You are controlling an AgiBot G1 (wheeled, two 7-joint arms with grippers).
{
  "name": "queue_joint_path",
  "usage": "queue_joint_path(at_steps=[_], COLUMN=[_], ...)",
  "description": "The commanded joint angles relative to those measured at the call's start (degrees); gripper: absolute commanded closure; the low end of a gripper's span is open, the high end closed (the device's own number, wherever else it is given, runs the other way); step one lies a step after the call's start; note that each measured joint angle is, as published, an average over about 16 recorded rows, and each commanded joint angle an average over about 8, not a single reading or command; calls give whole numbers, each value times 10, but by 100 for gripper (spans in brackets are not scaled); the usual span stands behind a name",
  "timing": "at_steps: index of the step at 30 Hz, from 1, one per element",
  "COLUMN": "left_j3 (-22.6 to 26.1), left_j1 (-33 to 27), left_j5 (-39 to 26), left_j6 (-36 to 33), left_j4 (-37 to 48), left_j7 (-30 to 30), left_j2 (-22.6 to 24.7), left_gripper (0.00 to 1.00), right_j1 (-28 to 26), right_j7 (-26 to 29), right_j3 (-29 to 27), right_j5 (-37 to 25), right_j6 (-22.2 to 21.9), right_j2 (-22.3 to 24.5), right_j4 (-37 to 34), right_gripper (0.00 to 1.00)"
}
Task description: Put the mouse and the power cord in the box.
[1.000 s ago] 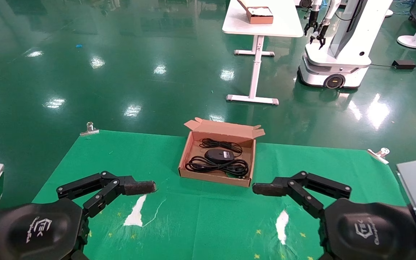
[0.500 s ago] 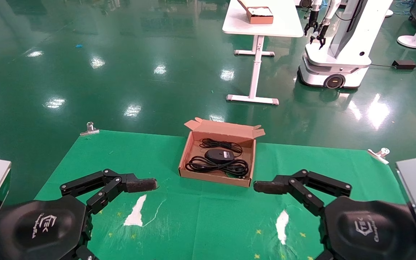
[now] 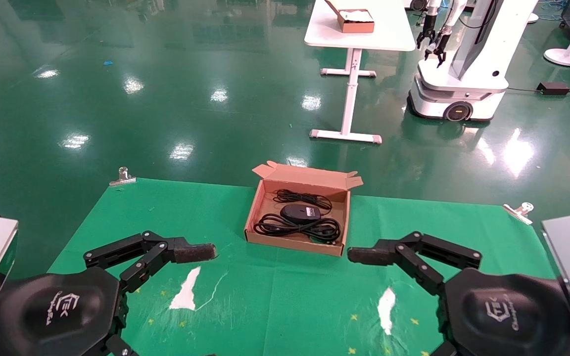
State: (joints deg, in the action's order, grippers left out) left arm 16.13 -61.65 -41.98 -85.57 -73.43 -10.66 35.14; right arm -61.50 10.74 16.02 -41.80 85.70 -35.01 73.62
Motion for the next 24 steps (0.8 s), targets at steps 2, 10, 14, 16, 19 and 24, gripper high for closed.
queue_joint_path(at_steps=[2,10,14,16,19,24], left_j3=[0,0,1,1,1,1], left_j1=[0,0,-1,-1,-1,-1], left_j5=[0,-1,-1,-1,-1,-1], left_j6=[0,0,1,1,1,1], left_j4=[0,1,1,1,1,1], left_j7=[0,0,0,0,0,0], left_j2=[0,0,1,1,1,1], left_gripper=[0,0,0,0,0,0], right_j1=[0,0,-1,-1,-1,-1], right_j7=[0,0,0,0,0,0], right_j3=[0,0,0,0,0,0], right_j5=[0,0,-1,-1,-1,-1], right_j6=[0,0,0,0,0,0], right_j2=[0,0,0,0,0,0], right_j4=[0,0,-1,-1,-1,-1], right_gripper=[0,0,0,0,0,0])
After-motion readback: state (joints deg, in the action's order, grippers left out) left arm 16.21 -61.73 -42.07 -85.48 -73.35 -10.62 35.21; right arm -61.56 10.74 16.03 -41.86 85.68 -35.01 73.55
